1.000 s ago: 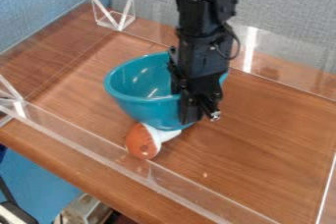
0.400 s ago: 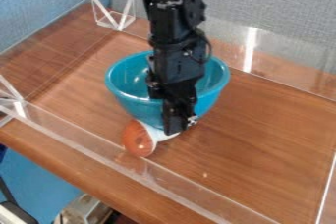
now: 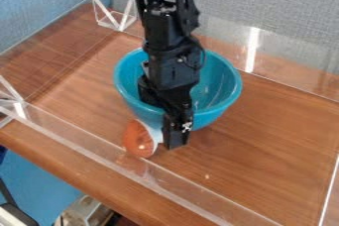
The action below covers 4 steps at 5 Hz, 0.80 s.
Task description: Remove the mushroom from inside the blue bowl and put it on the table
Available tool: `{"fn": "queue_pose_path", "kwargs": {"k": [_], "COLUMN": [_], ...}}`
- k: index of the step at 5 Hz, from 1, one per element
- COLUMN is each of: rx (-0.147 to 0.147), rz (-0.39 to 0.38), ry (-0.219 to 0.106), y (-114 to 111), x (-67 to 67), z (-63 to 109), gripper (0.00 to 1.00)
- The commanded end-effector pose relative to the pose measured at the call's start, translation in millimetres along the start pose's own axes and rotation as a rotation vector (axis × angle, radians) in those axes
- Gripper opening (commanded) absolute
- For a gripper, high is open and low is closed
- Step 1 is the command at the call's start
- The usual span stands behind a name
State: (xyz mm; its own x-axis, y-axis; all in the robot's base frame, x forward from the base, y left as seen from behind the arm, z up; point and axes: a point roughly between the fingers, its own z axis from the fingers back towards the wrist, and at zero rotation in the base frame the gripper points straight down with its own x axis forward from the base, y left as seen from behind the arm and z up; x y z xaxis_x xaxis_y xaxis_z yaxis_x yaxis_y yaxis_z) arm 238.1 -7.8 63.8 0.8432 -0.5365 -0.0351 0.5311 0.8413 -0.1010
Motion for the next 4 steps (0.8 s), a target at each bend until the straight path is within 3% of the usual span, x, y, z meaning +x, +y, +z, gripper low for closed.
{"fn": "queue_pose_path", "kwargs": {"k": [1,4], "rx": [0.020,0.038], "rz": [0.011,-0.005], "ry": [-0.024,-0.041], "y": [10,21], "x": [4.6,18.4], "z": [3.7,-0.8], "gripper": [1.00,1.00]}}
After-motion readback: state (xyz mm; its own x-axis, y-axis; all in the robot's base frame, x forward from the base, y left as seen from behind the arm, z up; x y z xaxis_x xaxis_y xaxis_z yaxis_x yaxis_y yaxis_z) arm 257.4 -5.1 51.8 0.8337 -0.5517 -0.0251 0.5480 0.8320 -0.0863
